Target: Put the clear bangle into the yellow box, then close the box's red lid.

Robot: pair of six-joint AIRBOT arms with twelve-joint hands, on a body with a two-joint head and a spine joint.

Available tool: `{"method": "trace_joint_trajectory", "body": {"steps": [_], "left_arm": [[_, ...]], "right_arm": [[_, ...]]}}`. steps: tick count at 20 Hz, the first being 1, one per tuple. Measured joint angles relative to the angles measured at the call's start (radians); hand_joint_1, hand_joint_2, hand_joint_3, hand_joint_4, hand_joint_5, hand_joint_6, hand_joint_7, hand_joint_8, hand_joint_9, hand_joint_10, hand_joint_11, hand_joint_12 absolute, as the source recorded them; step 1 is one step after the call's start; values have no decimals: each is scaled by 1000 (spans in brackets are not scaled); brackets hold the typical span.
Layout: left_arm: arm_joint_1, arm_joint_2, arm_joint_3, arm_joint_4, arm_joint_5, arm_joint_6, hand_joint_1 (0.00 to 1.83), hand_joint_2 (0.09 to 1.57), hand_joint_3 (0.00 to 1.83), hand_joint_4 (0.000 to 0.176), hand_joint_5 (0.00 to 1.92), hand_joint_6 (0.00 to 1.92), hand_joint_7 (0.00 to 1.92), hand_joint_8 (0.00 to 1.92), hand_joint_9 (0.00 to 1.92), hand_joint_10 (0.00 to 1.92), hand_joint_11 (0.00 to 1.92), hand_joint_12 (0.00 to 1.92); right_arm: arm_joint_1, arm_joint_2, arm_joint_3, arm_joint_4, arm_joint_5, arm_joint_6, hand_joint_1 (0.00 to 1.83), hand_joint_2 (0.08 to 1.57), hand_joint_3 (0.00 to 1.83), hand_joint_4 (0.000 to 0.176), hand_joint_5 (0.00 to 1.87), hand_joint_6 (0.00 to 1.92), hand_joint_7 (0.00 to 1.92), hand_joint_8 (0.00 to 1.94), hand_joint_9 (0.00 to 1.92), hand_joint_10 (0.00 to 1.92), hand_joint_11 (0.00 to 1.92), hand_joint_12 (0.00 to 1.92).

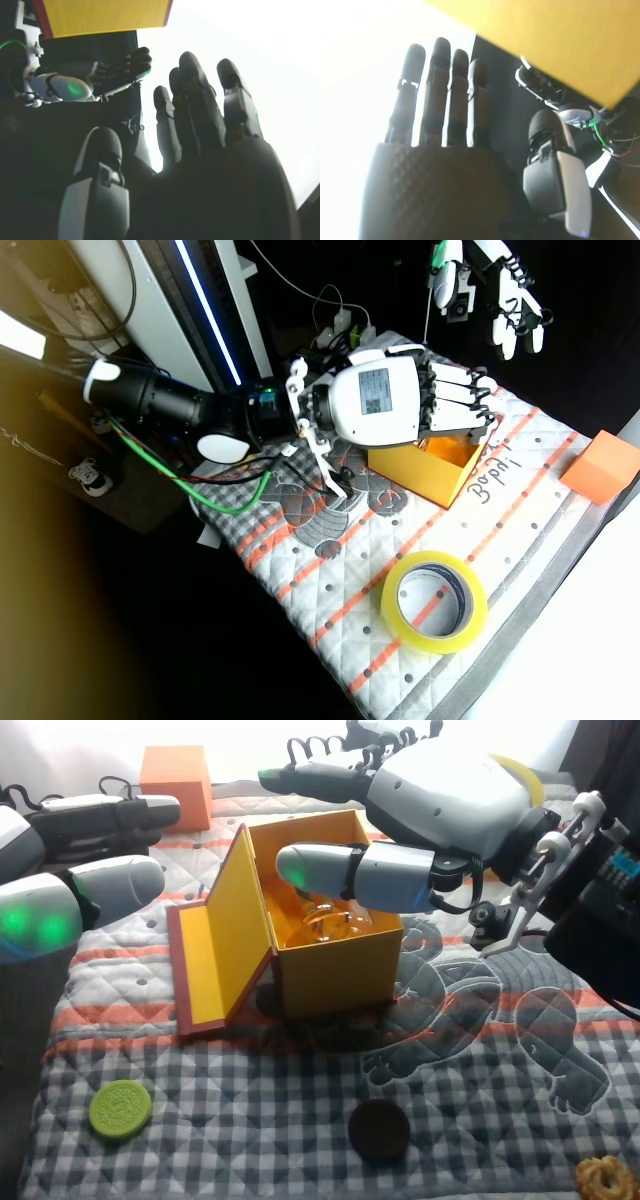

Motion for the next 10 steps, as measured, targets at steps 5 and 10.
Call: {"method": "trace_joint_trajectory", "body": {"steps": [5, 10], "left_arm": [[55, 53, -49, 106, -42, -129, 317, 1224, 0, 124, 412, 0, 535, 0, 519, 0, 7, 574], [119, 88, -67, 290, -68, -405, 391, 1299, 0, 0, 409, 0, 537, 0, 515, 0, 95, 708]], "right_arm": [[-30, 134, -85, -4, 170, 0, 0, 1131, 0, 63, 277, 6, 387, 9, 351, 31, 2, 1036], [-170, 248, -143, 126, 376, -3, 0, 1144, 0, 49, 225, 5, 237, 8, 142, 10, 0, 475]]}}
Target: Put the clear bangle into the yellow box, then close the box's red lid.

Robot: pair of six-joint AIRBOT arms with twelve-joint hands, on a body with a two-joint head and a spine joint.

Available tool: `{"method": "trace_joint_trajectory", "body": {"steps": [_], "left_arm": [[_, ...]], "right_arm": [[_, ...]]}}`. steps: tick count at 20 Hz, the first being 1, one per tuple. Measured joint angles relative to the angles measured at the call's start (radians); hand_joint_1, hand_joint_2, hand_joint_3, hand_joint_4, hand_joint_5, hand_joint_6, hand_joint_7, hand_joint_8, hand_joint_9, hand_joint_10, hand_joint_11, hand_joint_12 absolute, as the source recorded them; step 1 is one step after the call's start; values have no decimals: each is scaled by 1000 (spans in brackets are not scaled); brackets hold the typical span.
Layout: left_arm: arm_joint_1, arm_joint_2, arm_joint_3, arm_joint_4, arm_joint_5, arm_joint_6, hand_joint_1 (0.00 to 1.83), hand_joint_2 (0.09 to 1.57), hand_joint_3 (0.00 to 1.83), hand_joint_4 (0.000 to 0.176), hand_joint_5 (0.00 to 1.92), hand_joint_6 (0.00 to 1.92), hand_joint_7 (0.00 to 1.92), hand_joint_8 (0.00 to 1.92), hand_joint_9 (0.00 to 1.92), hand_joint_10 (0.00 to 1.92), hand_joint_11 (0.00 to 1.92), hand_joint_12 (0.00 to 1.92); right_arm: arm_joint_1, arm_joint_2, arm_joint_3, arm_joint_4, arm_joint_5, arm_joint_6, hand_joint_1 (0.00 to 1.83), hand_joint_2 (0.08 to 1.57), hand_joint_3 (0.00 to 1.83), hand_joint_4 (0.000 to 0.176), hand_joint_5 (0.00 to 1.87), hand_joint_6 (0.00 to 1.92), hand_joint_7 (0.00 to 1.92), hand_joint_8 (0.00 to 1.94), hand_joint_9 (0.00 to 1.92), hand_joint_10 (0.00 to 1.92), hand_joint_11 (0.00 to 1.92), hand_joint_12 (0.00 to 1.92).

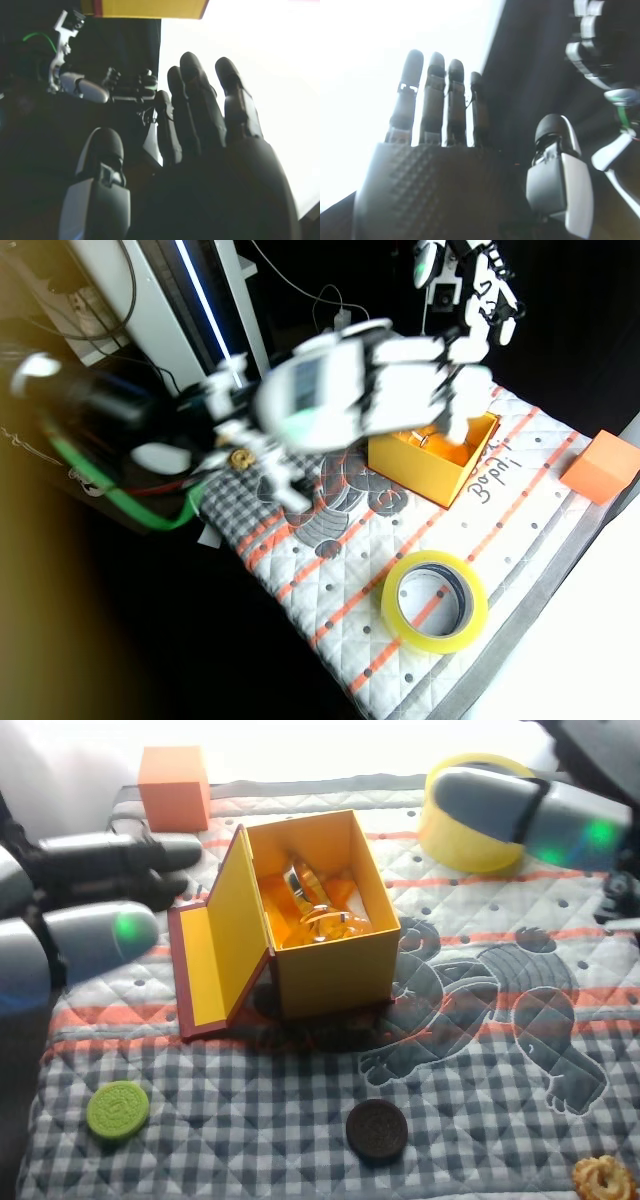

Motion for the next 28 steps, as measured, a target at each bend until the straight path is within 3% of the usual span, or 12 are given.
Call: {"method": "trace_joint_trajectory", "body": {"steps": [1, 3, 4, 6, 8, 12, 17, 19, 22, 23, 27, 28], "left_arm": [[13, 0, -5, 68, 2, -79, 356, 1335, 0, 0, 391, 0, 499, 0, 493, 0, 169, 632], [32, -1, -6, 133, 2, -161, 316, 1373, 0, 0, 379, 0, 476, 0, 479, 0, 271, 478], [36, -5, -6, 139, 4, -189, 213, 1406, 10, 0, 379, 0, 466, 1, 472, 1, 260, 457], [39, -25, 2, 160, 11, -251, 133, 1422, 7, 0, 344, 0, 412, 0, 434, 0, 227, 442], [39, -47, 11, 187, 18, -269, 185, 1417, 1, 0, 368, 5, 400, 1, 417, 0, 232, 445], [12, -92, 53, 238, 78, -302, 294, 1389, 2, 0, 325, 0, 332, 0, 365, 0, 284, 230], [-47, -147, 87, 309, 219, -303, 8, 1443, 2, 0, 186, 0, 159, 0, 141, 0, 116, 99], [-63, -163, 98, 330, 264, -304, 60, 1427, 0, 0, 190, 3, 160, 2, 136, 1, 114, 95], [-70, -181, 121, 332, 315, -306, 55, 1378, 0, 0, 147, 0, 82, 0, 43, 0, 50, 55], [-70, -181, 126, 332, 340, -301, 2, 1369, 0, 0, 101, 0, 19, 0, 2, 0, 13, 33], [-70, -180, 126, 299, 361, -235, 44, 1351, 0, 0, 152, 11, 45, 7, 0, 0, 22, 32], [-70, -176, 125, 275, 368, -205, 18, 1346, 0, 0, 153, 6, 39, 2, 0, 0, 1, 4]], "right_arm": [[-27, 7, -13, 3, 43, 0, 0, 1129, 0, 41, 216, 2, 242, 8, 146, 11, 0, 364], [-68, 21, -37, 11, 100, -1, 0, 1160, 4, 38, 220, 2, 245, 3, 156, 8, 0, 408], [-79, 29, -47, 13, 115, -2, 0, 1141, 0, 63, 247, 6, 256, 4, 164, 7, 0, 469], [-101, 57, -66, 29, 152, -13, 0, 1138, 3, 87, 313, 10, 293, 7, 198, 10, 0, 574], [-113, 69, -68, 49, 179, -19, 0, 1115, 0, 104, 316, 2, 273, 4, 179, 5, 0, 425], [-115, 59, -68, 65, 179, -21, 0, 1119, 2, 87, 287, 0, 308, 7, 188, 4, 0, 339], [-129, 58, -71, 64, 175, -21, 0, 1115, 0, 84, 275, 1, 334, 5, 198, 2, 0, 327], [-129, 64, -71, 74, 177, -21, 0, 1120, 0, 78, 272, 0, 335, 4, 200, 3, 0, 326], [-136, 65, -76, 70, 177, -21, 0, 1111, 0, 87, 284, 2, 338, 1, 198, 0, 0, 359], [-143, 65, -76, 73, 177, -21, 0, 1107, 0, 75, 289, 3, 333, 0, 189, 0, 0, 354], [-151, 65, -78, 82, 181, -21, 0, 1083, 0, 65, 264, 1, 320, 0, 179, 0, 0, 376], [-156, 65, -78, 87, 177, -21, 0, 1066, 0, 77, 282, 9, 329, 4, 183, 2, 0, 383]]}}
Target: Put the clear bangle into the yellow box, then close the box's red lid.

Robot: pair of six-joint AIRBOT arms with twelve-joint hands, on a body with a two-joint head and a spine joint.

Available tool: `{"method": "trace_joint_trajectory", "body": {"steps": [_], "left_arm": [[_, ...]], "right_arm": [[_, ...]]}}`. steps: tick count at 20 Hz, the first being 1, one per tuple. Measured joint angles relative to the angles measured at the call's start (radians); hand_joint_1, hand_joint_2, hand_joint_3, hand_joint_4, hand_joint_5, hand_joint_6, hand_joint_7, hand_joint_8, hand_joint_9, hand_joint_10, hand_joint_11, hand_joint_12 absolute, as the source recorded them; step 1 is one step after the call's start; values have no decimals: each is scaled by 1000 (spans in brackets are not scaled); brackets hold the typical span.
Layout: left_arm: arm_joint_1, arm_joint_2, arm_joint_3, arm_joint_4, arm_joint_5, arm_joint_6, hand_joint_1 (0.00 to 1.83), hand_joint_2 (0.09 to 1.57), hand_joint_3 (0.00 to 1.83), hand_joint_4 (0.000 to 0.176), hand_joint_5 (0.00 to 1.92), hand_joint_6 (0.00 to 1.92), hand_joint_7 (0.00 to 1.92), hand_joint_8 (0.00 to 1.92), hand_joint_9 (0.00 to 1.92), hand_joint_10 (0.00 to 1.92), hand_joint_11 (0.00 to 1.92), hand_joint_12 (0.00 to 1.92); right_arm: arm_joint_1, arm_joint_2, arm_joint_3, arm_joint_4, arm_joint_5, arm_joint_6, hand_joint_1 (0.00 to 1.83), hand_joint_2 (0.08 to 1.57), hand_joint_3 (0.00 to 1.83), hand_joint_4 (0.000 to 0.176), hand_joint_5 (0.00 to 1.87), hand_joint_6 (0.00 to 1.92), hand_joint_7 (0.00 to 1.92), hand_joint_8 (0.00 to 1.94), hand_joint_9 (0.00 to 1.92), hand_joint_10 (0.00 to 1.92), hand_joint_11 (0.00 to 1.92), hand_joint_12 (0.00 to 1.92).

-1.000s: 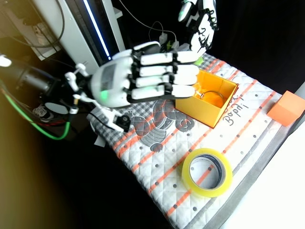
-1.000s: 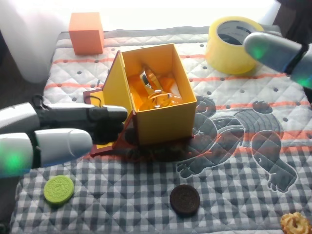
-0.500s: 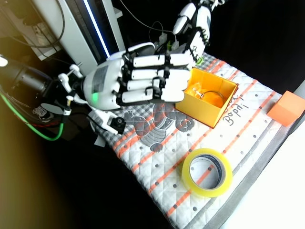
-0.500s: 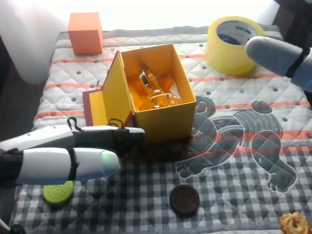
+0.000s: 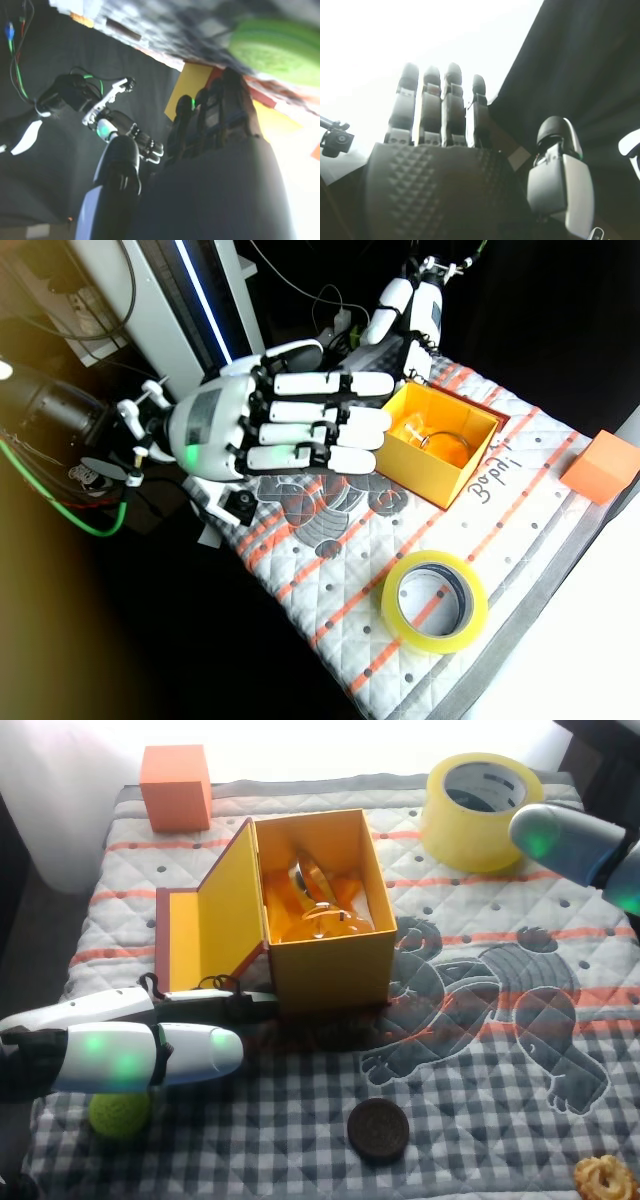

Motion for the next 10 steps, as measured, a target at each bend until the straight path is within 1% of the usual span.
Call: {"method": "trace_joint_trajectory", "body": {"steps": [1, 2, 3, 4, 5, 7, 9, 10], "left_arm": [[0, 6, -3, -26, 2, 25, 18, 1346, 0, 0, 153, 6, 39, 2, 0, 0, 1, 4], [0, 20, -8, -60, 6, 55, 77, 1344, 0, 0, 150, 3, 30, 2, 0, 0, 0, 0], [0, 32, -8, -96, 0, 79, 94, 1349, 0, 0, 128, 0, 29, 2, 0, 0, 22, 9], [2, 42, -12, -136, -8, 102, 122, 1339, 0, 0, 111, 1, 30, 2, 0, 0, 37, 16], [3, 48, -12, -167, -26, 122, 98, 1336, 0, 0, 82, 0, 20, 0, 0, 0, 49, 20], [13, 51, -19, -221, -59, 154, 104, 1328, 0, 0, 88, 2, 26, 2, 0, 0, 60, 24], [23, 58, -32, -266, -93, 206, 87, 1327, 0, 0, 68, 1, 6, 0, 0, 0, 7, 2], [27, 58, -32, -299, -121, 226, 66, 1322, 0, 0, 65, 3, 0, 0, 0, 0, 0, 0]], "right_arm": [[-2, 0, 0, 1, -1, 0, 0, 1066, 0, 77, 282, 9, 329, 4, 183, 2, 0, 383], [-6, 0, -2, 8, 0, 0, 0, 1064, 0, 79, 299, 8, 345, 5, 196, 5, 0, 398], [-6, 0, -2, 11, -1, 0, 0, 1066, 0, 79, 306, 4, 350, 3, 203, 4, 0, 429], [-8, 0, -2, 13, -2, 0, 0, 1076, 1, 72, 318, 4, 363, 4, 212, 4, 0, 452], [-10, 0, -2, 13, -1, -1, 0, 1093, 3, 70, 335, 3, 389, 5, 228, 5, 0, 498], [-14, 0, -3, 15, 0, -1, 0, 1094, 2, 72, 338, 3, 393, 6, 230, 5, 0, 503], [-21, 0, -7, 21, 0, -2, 0, 1101, 4, 70, 347, 5, 406, 8, 242, 8, 2, 508], [-21, 0, -8, 26, -1, -2, 0, 1095, 0, 82, 367, 10, 415, 9, 249, 8, 5, 512]]}}
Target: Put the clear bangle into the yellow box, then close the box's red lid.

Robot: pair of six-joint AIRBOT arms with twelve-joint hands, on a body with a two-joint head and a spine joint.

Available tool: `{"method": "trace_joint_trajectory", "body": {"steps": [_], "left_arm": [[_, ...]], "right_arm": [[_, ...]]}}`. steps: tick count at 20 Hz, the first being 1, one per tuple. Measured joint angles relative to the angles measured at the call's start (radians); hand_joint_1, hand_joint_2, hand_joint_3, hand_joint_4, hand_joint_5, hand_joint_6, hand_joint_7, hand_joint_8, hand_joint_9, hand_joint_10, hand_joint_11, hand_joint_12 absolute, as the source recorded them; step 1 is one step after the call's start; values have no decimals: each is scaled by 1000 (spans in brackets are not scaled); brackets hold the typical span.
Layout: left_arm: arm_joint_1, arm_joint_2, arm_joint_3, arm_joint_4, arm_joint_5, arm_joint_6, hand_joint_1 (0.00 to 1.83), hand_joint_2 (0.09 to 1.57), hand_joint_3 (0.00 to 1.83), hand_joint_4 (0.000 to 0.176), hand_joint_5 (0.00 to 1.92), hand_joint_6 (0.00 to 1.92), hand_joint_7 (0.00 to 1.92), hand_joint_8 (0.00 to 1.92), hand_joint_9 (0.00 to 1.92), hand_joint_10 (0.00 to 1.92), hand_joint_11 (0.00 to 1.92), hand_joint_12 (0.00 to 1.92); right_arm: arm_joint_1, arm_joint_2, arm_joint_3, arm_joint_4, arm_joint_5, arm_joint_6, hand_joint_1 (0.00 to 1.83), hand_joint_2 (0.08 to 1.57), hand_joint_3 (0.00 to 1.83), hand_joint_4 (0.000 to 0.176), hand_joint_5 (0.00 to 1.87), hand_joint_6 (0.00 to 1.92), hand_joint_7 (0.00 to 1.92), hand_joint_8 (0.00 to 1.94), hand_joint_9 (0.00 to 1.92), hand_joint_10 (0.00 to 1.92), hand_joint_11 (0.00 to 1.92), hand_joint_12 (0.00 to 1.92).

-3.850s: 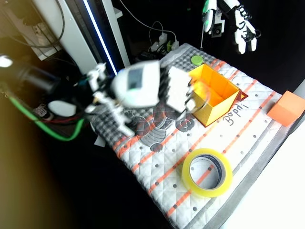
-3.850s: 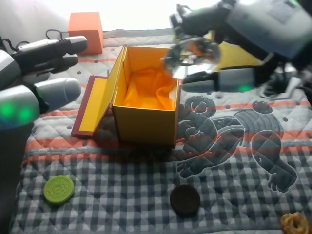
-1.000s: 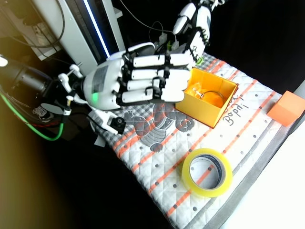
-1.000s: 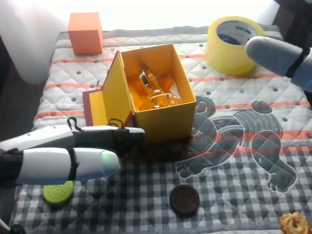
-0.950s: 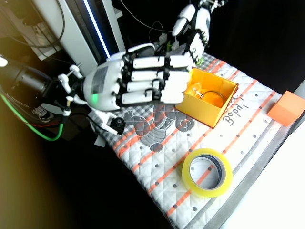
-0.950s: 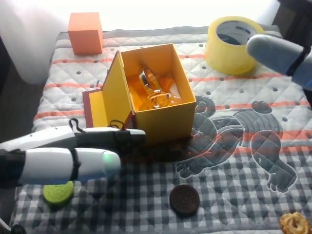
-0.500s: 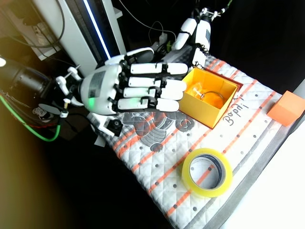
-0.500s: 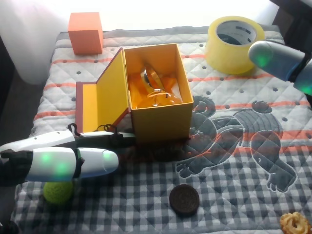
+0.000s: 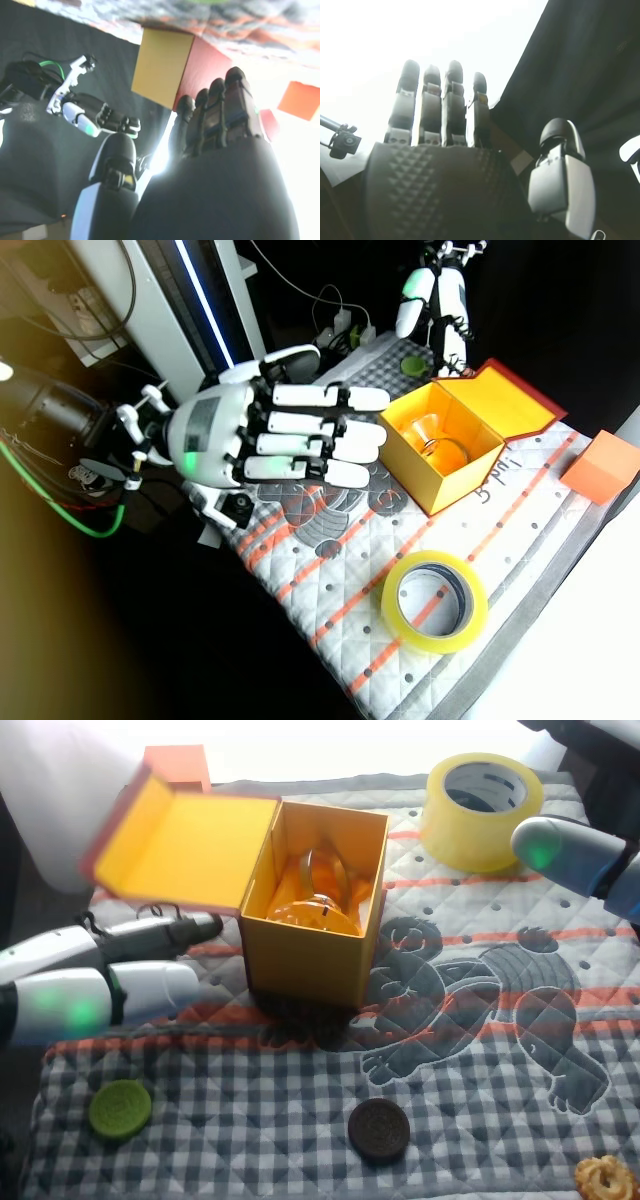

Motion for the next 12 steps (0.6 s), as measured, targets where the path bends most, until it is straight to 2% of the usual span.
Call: {"method": "trace_joint_trajectory", "body": {"steps": [4, 7, 9, 10, 12], "left_arm": [[-2, 2, 3, -88, -101, 27, 9, 1327, 1, 0, 26, 0, 0, 0, 0, 0, 0, 0], [-34, 1, 8, -89, -148, 34, 16, 1325, 0, 0, 54, 17, 0, 0, 0, 0, 0, 0], [-82, -3, 15, -48, -144, 36, 2, 1308, 0, 0, 61, 18, 0, 0, 0, 0, 0, 0], [-125, -11, 18, 0, -130, 36, 0, 1299, 0, 0, 52, 11, 0, 0, 0, 0, 0, 0], [-187, -28, 10, 120, -102, 32, 17, 1314, 0, 0, 52, 7, 0, 0, 0, 0, 0, 0]], "right_arm": [[-11, 0, 0, 8, 5, 0, 0, 1108, 5, 75, 364, 6, 420, 8, 261, 11, 19, 519], [-11, 0, 0, 11, 6, 0, 0, 1131, 11, 71, 360, 3, 420, 5, 277, 13, 22, 521], [-11, -1, 0, 12, 6, 0, 0, 1134, 11, 69, 358, 2, 421, 5, 277, 12, 23, 521], [-14, -1, 0, 12, 7, 0, 0, 1151, 16, 65, 362, 3, 424, 5, 280, 11, 28, 524], [-19, -2, 0, 14, 2, 0, 0, 1155, 14, 70, 358, 1, 427, 5, 285, 11, 42, 527]]}}
